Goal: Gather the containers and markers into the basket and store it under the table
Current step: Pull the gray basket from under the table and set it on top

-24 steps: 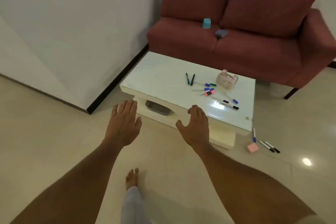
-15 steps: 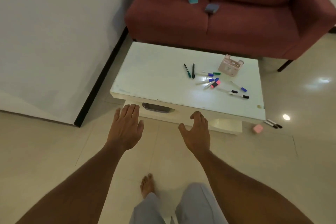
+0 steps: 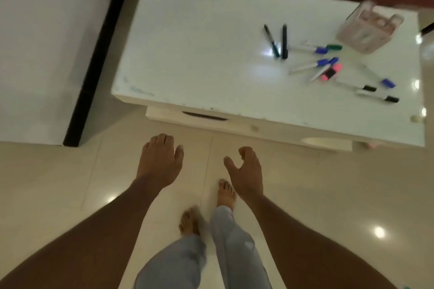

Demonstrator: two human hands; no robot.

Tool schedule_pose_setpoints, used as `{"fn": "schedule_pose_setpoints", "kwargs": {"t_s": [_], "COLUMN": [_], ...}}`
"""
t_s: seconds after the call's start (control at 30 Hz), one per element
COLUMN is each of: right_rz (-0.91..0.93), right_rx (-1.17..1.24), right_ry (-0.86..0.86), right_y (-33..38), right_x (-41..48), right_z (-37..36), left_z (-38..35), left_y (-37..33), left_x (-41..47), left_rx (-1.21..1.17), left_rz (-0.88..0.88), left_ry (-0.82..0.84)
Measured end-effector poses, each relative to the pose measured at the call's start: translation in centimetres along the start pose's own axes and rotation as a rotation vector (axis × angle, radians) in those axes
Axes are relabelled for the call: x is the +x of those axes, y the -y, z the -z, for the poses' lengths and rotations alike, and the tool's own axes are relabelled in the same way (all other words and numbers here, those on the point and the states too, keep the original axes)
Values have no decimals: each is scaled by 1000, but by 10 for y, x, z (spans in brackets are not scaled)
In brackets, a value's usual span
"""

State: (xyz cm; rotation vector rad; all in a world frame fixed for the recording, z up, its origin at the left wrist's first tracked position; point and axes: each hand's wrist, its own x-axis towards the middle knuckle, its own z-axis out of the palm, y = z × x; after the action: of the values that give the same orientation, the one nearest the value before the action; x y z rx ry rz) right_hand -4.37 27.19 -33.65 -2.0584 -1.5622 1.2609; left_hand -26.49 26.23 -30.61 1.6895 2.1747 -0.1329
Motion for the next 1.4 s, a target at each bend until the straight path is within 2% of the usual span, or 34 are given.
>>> {"fn": "schedule_pose_setpoints", "kwargs": {"t_s": [0.23, 0.47, 0.67, 0.73, 0.83, 0.93, 1.0, 1.1, 1.4], "right_rz": [-106, -109, -287, -332, -358, -482, -491, -436, -472], "right_rx": [79, 93, 354, 429, 383, 501, 539, 480, 509], "right_ry": [20, -6, -102, -64, -12, -77, -72, -41, 41], "right_y": [-80, -129, -125, -120, -115, -110, -110, -114, -104], "right_x": [97, 217, 310, 332, 353, 351, 332, 291, 126], "right_z": [-92, -175, -203, -203, -204, -207, -208, -207, -190], "left_z": [-132, -232, -272, -277, -280, -274, -269, -265, -219], "left_y": [38, 71, 79, 83, 88, 88, 89, 96, 136], "left_x": [101, 203, 287, 306, 325, 326, 313, 278, 125], "left_rx": [-213, -406, -773, -847, -938, -1128, -1181, -1136, -1089], "left_rz": [105, 156, 397, 440, 463, 533, 559, 576, 581], "left_ry": [69, 23, -19, -1, 79, 114, 128, 149, 235]}}
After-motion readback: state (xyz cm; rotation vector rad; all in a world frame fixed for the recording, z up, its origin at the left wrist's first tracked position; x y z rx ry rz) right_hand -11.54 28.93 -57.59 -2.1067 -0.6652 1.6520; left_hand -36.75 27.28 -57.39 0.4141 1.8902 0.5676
